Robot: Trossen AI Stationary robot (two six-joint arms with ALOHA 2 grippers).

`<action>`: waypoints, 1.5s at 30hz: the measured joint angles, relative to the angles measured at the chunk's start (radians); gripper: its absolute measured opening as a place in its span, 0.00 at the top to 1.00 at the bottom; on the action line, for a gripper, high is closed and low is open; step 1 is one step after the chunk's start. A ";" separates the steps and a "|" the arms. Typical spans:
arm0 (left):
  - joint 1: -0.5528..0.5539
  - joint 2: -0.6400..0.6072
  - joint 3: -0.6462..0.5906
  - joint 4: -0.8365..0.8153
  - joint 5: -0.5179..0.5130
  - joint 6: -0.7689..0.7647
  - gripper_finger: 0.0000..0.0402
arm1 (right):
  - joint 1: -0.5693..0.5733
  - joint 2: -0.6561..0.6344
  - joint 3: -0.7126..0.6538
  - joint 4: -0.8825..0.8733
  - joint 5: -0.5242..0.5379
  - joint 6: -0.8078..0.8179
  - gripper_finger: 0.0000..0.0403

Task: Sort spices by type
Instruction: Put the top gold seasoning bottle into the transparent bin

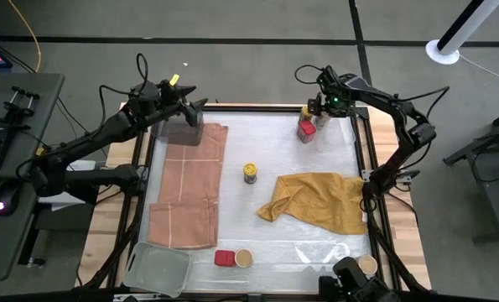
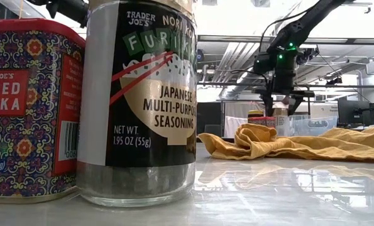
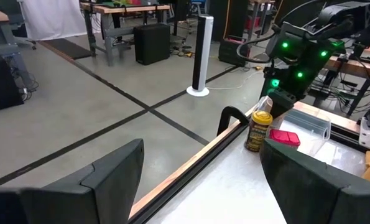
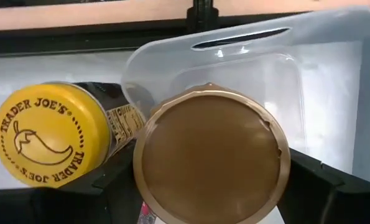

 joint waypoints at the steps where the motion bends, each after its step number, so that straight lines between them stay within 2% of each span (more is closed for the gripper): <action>1: 0.000 0.000 0.000 0.000 0.000 -0.003 0.24 | 0.000 0.000 0.000 0.003 -0.006 -0.021 0.31; 4: 0.000 0.000 0.000 0.000 0.000 -0.009 0.24 | 0.000 0.000 0.000 0.007 -0.022 -0.083 0.31; 8: 0.000 0.000 0.000 0.000 0.000 -0.009 0.24 | 0.000 0.001 -0.001 0.015 -0.015 -0.073 0.28; 16: 0.000 0.000 0.000 -0.001 -0.001 -0.008 0.24 | 0.001 0.002 -0.002 0.019 -0.006 -0.063 0.09; 19: 0.000 0.000 0.000 -0.001 -0.001 -0.009 0.24 | 0.000 -0.011 -0.002 0.017 -0.006 -0.077 0.05; 27: 0.000 0.000 0.000 -0.001 -0.001 -0.008 0.24 | -0.026 -0.085 -0.002 0.012 -0.004 -0.143 0.03; 38: 0.000 0.000 0.000 -0.004 -0.001 -0.010 0.24 | -0.044 -0.290 -0.001 -0.016 -0.014 -0.187 0.03; 42: 0.000 0.000 0.000 -0.013 -0.001 -0.009 0.24 | -0.033 -0.344 -0.001 -0.080 -0.014 -0.219 0.03; 45: 0.000 0.000 0.000 -0.022 -0.001 -0.009 0.24 | -0.008 -0.357 -0.001 -0.192 0.007 -0.243 0.03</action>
